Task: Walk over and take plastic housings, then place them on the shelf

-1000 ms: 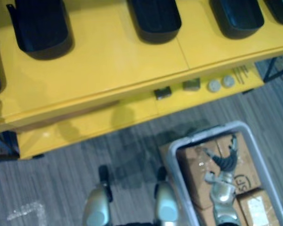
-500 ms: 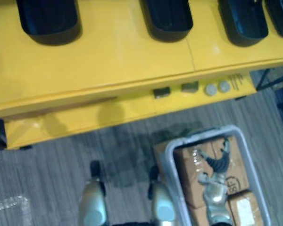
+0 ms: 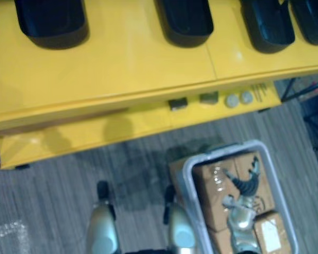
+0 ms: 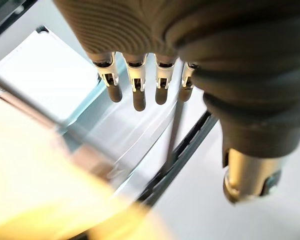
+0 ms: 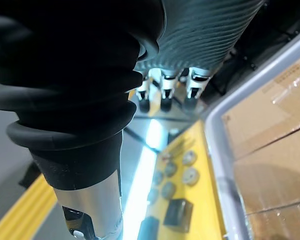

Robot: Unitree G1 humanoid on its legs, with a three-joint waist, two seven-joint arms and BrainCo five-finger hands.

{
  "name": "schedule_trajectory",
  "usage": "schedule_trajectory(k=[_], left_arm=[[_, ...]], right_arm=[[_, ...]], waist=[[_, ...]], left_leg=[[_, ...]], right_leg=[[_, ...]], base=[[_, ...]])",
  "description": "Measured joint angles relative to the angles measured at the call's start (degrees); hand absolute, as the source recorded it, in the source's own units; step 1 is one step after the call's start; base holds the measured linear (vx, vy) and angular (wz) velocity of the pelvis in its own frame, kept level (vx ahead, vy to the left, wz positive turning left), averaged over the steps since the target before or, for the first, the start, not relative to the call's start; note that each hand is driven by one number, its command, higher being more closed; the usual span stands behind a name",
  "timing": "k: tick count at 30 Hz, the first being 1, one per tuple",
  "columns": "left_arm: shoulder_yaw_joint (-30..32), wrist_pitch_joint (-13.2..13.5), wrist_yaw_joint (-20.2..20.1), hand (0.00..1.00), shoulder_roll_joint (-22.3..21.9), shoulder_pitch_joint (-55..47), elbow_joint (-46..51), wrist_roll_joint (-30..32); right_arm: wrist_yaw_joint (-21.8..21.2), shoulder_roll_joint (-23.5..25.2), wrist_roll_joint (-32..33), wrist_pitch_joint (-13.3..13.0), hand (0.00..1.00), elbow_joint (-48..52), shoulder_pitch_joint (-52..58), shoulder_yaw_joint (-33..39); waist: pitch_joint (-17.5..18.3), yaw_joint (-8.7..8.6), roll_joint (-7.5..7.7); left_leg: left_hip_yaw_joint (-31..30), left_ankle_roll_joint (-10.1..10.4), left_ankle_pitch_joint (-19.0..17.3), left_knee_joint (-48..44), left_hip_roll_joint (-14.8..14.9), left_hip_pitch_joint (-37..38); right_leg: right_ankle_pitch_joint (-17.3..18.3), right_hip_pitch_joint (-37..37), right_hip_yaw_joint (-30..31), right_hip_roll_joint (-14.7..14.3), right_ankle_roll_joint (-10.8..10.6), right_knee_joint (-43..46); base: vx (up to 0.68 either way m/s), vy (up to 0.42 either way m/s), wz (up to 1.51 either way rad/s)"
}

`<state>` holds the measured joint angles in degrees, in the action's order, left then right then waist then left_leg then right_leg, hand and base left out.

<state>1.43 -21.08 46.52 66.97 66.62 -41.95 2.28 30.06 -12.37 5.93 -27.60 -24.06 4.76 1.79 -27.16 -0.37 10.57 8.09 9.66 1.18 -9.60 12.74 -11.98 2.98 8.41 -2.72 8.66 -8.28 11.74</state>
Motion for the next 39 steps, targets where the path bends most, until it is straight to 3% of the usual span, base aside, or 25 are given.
schedule_trajectory(k=[3, 5, 6, 8, 11, 13, 14, 15, 19, 21, 23, 24, 26, 30, 35, 36, 39], left_arm=[[-1.26, 4.08, 5.7, 0.0, 0.05, 4.86, 5.51, 0.35], [-3.0, 6.81, 7.54, 0.0, 0.04, 6.55, 6.19, 0.13], [-3.06, 7.49, 7.57, 0.0, 0.02, 6.54, 6.18, -0.28], [-3.15, 11.32, 7.26, 0.0, -0.01, 6.4, 6.53, -3.64], [-1.61, 17.32, 6.3, 0.0, -0.27, 0.62, 12.99, -5.3], [4.29, 21.58, 4.43, 0.0, -2.82, -8.62, 21.06, -7.72], [9.08, 23.53, 3.49, 1.0, -5.35, -15.62, 25.91, -9.36], [13.94, 25.4, 2.04, 1.0, -8.56, -22.66, 30.75, -11.0], [24.53, 28.11, -4.42, 1.0, -19.26, -42.87, 45.91, -11.41], [28.57, 29.32, -7.74, 1.0, -24.91, -52.31, 52.11, -12.94], [32.89, 31.44, -12.65, 1.0, -31.85, -62.44, 57.33, -17.1], [33.95, 31.71, -13.77, 1.0, -33.87, -65.12, 58.89, -17.95], [35.79, 34.09, -17.68, 1.0, -43.09, -74.75, 64.55, -20.02], [33.67, 37.66, -24.23, 1.0, -52.79, -84.49, 69.36, -20.75], [30.72, 40.0, -31.07, 1.0, -56.45, -88.28, 71.35, -22.97], [29.81, 40.0, -33.14, 1.0, -56.45, -88.62, 71.35, -24.52], [27.42, 39.57, -37.99, 1.0, -56.49, -89.64, 71.31, -24.81]], right_arm=[[-0.07, 0.0, -0.05, -0.69, 0.0, 0.36, -0.04, -0.63], [-0.57, 0.01, -0.14, -0.86, 0.0, 0.78, -0.29, -0.96], [-0.79, 0.0, -0.2, -0.86, 0.0, 0.79, -0.48, -0.95], [-1.31, 0.03, -1.78, -0.8, 0.0, 0.79, -1.03, -1.19], [-1.47, 0.45, -2.42, -0.8, 0.0, 0.79, -0.32, -1.95], [-1.11, 1.24, -2.76, -0.79, 0.0, 0.81, 0.46, -2.08], [-0.98, 2.05, -3.7, -0.76, 0.0, 0.79, 0.94, -2.15], [-0.16, 3.01, -4.8, -0.74, 0.0, 0.8, 1.53, -2.19], [1.27, 4.63, -6.65, 0.15, 0.0, 0.82, 3.57, -0.53], [1.31, 5.9, -7.01, 0.85, 0.0, 1.05, 5.33, 1.84], [1.26, 7.73, -8.17, 1.8, 0.0, 1.23, 7.58, 5.05], [1.25, 8.18, -8.86, 1.95, 0.0, 1.38, 8.1, 5.9], [1.27, 8.84, -10.81, 2.7, 0.0, 3.29, 11.24, 8.6], [1.83, 8.86, -11.31, 2.85, 0.0, 5.12, 12.91, 12.27], [3.65, 8.85, -10.93, 3.55, 0.0, 5.19, 12.79, 14.6], [3.66, 8.85, -10.65, 3.76, 0.0, 5.2, 12.8, 15.09], [3.54, 8.76, -10.47, 3.79, 0.0, 5.25, 12.8, 15.9]], waist=[[0.25, -0.49, -0.39], [1.11, -0.96, -1.89], [1.43, -1.24, -2.5], [2.48, -2.18, -4.48], [7.22, -2.24, -6.65], [10.39, -1.91, -8.4], [12.45, -1.58, -9.29], [14.62, -1.43, -9.92], [17.23, 1.18, -11.34], [19.23, 2.72, -11.09], [20.28, 3.17, -10.2], [20.4, 3.43, -10.14], [21.14, 4.4, -9.61], [21.37, 4.95, -9.85], [21.22, 5.24, -10.11], [20.58, 5.35, -10.66], [19.82, 5.33, -10.2]], left_leg=[[1.16, 0.05, 0.94, 2.78, -0.57, 2.17], [1.82, 0.05, 2.41, 5.7, -1.25, 3.97], [1.89, 0.01, 2.75, 6.37, -1.47, 4.38], [2.0, -0.03, 3.22, 8.27, -1.92, 6.42], [2.04, 0.08, 3.29, 9.74, -1.99, 7.09], [1.71, 0.08, 3.29, 10.81, -2.0, 8.74], [1.7, 0.08, 3.29, 11.45, -1.99, 9.94], [1.57, 0.09, 3.28, 11.47, -1.98, 10.18], [0.15, 0.18, 3.32, 12.88, -1.85, 12.69], [-0.31, 0.49, 3.63, 13.85, -2.12, 12.99], [-2.84, 0.39, 3.94, 14.12, -2.92, 12.98], [-3.04, 0.37, 3.96, 14.14, -3.11, 12.99], [-4.5, 0.08, 4.13, 14.5, -3.78, 12.74], [-5.85, -0.14, 4.96, 14.51, -3.73, 11.1], [-5.94, -0.38, 6.13, 14.49, -3.7, 9.73], [-5.93, -0.49, 6.23, 14.49, -3.71, 9.64], [-5.94, -0.56, 6.31, 14.47, -3.71, 9.39]], right_leg=[[0.0, -0.53, 0.3, 0.45, -0.02, -0.39], [-0.02, -0.65, 0.5, 0.85, -0.06, -0.49], [-0.02, -0.78, 0.47, 0.98, -0.07, -0.52], [-0.06, -2.51, -0.21, 1.39, -0.15, -1.46], [-0.23, -3.89, -0.82, 1.37, -0.44, -3.86], [-0.26, -6.54, -2.18, 1.35, -0.5, -5.68], [-0.24, -8.05, -2.7, 1.29, -0.54, -6.51], [-0.22, -9.21, -3.85, 1.28, -0.56, -7.25], [-0.09, -12.69, -6.47, 0.9, -0.46, -7.86], [0.09, -13.05, -7.82, 1.14, -0.39, -8.06], [0.76, -14.93, -10.38, 1.68, -0.14, -8.29], [1.04, -15.19, -10.71, 1.84, -0.08, -8.3], [2.07, -15.69, -11.85, 2.33, -0.03, -8.02], [2.71, -15.34, -14.1, 2.33, -0.16, -7.48], [2.46, -14.3, -14.52, 2.32, -0.19, -7.17], [2.44, -14.22, -14.51, 2.33, -0.19, -7.13], [2.41, -13.98, -14.52, 2.34, -0.28, -6.83]], base=[[0.02, 0.004, -0.08], [0.05, 0.003, -0.06], [0.06, 0.009, 0.04], [0.08, 0.019, 0.04], [0.1, 0.007, 0.06], [0.11, -0.012, 0.17], [0.09, -0.02, 0.21], [0.08, -0.022, 0.22], [0.03, -0.025, 0.24], [-0.01, -0.002, 0.23], [-0.04, -0.003, 0.49], [-0.05, -0.002, 0.38], [-0.06, -0.002, 0.28], [-0.09, -0.01, 0.3], [-0.03, 0.0, 0.08], [0.0, 0.0, 0.0], [0.01, -0.006, 0.0]])
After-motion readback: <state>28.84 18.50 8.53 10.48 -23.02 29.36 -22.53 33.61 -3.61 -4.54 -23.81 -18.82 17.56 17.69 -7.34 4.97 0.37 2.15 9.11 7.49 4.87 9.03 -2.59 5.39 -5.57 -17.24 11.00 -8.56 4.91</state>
